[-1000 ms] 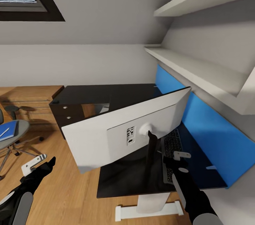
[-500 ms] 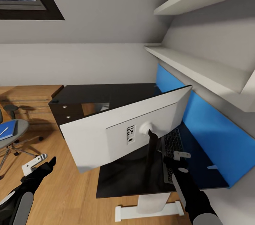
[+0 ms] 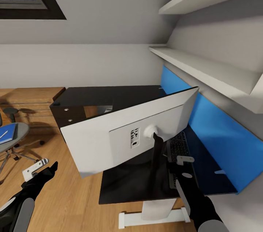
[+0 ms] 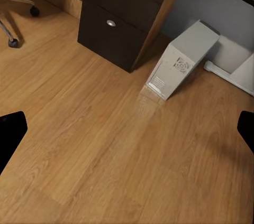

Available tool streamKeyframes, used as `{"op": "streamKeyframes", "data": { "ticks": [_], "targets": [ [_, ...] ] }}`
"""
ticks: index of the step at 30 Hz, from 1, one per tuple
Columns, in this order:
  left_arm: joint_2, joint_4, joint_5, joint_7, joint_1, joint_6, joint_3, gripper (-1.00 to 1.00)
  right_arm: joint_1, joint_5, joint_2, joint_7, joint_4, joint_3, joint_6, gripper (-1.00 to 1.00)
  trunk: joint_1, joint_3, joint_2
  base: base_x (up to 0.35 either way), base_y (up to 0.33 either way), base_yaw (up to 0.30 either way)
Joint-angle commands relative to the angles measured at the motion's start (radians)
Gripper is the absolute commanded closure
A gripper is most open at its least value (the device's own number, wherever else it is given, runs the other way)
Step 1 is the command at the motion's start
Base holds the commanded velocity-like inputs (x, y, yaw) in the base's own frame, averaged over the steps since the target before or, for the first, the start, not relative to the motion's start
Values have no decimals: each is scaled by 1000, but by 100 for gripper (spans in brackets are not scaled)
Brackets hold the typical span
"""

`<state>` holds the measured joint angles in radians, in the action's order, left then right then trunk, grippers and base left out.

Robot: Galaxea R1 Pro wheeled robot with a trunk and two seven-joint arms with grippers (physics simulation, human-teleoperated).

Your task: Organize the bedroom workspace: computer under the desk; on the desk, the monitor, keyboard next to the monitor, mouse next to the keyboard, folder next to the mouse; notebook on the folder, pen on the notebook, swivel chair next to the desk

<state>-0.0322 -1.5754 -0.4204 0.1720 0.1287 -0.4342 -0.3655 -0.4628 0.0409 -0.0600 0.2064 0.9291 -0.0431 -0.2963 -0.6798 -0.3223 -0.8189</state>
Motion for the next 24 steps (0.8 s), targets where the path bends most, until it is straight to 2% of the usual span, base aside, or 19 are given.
{"op": "streamKeyframes", "data": {
  "ticks": [1,13,24],
  "targets": [
    [0,-2,-11,7,1,-5,0,-100,-1,4,-1,0,2,-1,-6,-100,0,-1,-1,0,0,0],
    [1,-2,-11,7,1,-6,0,-100,-1,2,-1,2,5,0,-9,-100,0,-1,-1,0,0,2],
    [1,-2,-11,7,1,-5,-1,-100,-1,2,-3,2,4,-1,-9,-100,0,-1,-1,0,0,94]
  ]
}}
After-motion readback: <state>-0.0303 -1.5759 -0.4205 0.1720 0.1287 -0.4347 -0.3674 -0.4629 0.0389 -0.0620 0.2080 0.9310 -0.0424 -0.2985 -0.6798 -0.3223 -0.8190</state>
